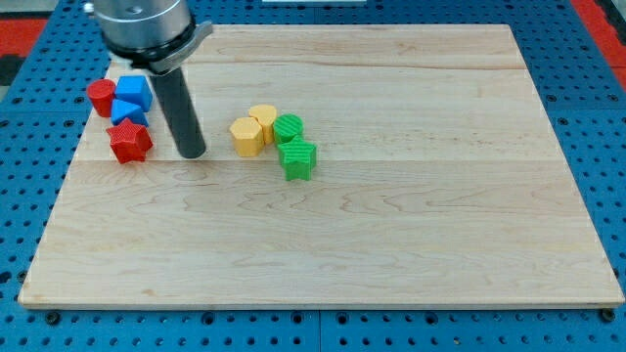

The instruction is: Place the yellow hexagon left to the green blocks

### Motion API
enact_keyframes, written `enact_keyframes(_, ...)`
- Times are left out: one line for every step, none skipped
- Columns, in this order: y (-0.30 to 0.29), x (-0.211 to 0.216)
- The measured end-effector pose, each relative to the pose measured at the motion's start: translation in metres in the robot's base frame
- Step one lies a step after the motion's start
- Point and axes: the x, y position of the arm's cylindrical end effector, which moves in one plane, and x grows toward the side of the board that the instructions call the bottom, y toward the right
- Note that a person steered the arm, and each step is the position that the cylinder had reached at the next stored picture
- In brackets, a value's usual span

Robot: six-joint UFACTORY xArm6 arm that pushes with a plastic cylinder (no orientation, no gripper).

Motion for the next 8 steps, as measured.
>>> enact_keyframes(0.062,-0.011)
enact_keyframes(0.103,-0.017)
enact_keyframes(0.051,-0.030)
enact_keyframes(0.010,-0.029)
enact_keyframes(0.002,-0.006)
enact_keyframes(0.044,0.063)
enact_keyframes(0.085,0.074)
enact_keyframes(0.094,0.050)
